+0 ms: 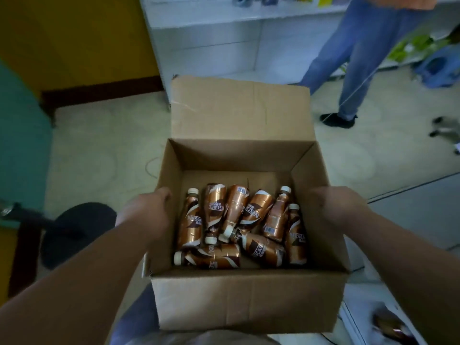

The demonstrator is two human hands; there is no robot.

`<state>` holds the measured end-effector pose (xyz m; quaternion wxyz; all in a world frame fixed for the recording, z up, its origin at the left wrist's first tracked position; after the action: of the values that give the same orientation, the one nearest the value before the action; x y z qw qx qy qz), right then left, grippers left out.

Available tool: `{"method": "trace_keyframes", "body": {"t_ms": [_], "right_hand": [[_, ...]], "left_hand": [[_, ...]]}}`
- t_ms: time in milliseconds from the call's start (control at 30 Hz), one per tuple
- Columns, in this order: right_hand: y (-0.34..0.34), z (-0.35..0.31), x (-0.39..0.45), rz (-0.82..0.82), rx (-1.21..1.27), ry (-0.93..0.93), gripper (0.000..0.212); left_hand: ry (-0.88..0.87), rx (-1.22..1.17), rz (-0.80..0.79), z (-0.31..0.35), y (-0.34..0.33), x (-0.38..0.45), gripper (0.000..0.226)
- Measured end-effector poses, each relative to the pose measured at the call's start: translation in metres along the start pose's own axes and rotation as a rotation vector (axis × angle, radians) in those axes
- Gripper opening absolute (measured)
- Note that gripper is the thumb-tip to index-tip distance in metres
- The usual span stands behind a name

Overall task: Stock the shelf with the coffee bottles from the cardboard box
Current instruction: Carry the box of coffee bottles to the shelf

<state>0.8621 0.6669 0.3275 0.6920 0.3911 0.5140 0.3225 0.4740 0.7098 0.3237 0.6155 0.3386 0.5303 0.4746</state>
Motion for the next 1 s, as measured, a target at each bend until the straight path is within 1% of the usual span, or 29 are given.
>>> {"method": "trace_keyframes", "body": {"t_ms": [67, 133, 233, 333, 433, 500, 600, 733, 800, 900, 1000], "right_hand": [[0.008, 0.023, 0.016, 0.002, 0.012, -0.009, 0.042], [0.014, 0.041, 0.035, 0.000, 0.080, -0.065, 0.042], [0.017, 0.067, 0.067, -0.027, 0.183, -0.213, 0.044], [0.022, 0.089, 0.090, 0.001, 0.285, -0.395, 0.045], [0.031, 0.107, 0.101, -0.008, 0.371, -0.530, 0.043], [0.039, 0.123, 0.107, -0.016, 0.419, -0.602, 0.042], [0.047, 0.148, 0.119, -0.027, 0.490, -0.704, 0.043], [0.049, 0.194, 0.149, -0.027, 0.544, -0.770, 0.040], [0.048, 0.213, 0.165, -0.023, 0.552, -0.786, 0.039], [0.051, 0.261, 0.201, -0.039, 0.581, -0.798, 0.042], [0.070, 0.308, 0.241, -0.046, 0.630, -0.873, 0.040]], "left_hand": [[-0.071, 0.029, 0.001, 0.036, 0.005, 0.038, 0.047], [-0.157, 0.065, 0.010, 0.066, 0.008, 0.081, 0.045], [-0.326, 0.135, -0.011, 0.115, 0.011, 0.154, 0.046], [-0.481, 0.187, -0.018, 0.177, 0.023, 0.226, 0.047], [-0.644, 0.210, -0.009, 0.240, 0.038, 0.279, 0.042], [-0.721, 0.243, -0.016, 0.283, 0.047, 0.306, 0.042], [-0.810, 0.269, -0.041, 0.349, 0.056, 0.333, 0.040], [-0.904, 0.325, -0.098, 0.430, 0.045, 0.362, 0.034], [-0.925, 0.345, -0.118, 0.461, 0.036, 0.376, 0.035], [-0.941, 0.378, -0.131, 0.518, 0.022, 0.396, 0.037], [-0.916, 0.388, -0.119, 0.569, 0.020, 0.418, 0.042]]}}
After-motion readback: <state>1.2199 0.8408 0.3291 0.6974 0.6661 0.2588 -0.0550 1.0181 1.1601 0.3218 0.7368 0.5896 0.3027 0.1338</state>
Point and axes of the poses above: each hand's wrist, its own x-axis towards the middle knuckle, its own y-axis out of the back of the hand, z = x × y, the point moved 3 cm from there along x, towards the middle knuckle, and after that the axes turned 4 degrees about -x, right-handed, at the moved point
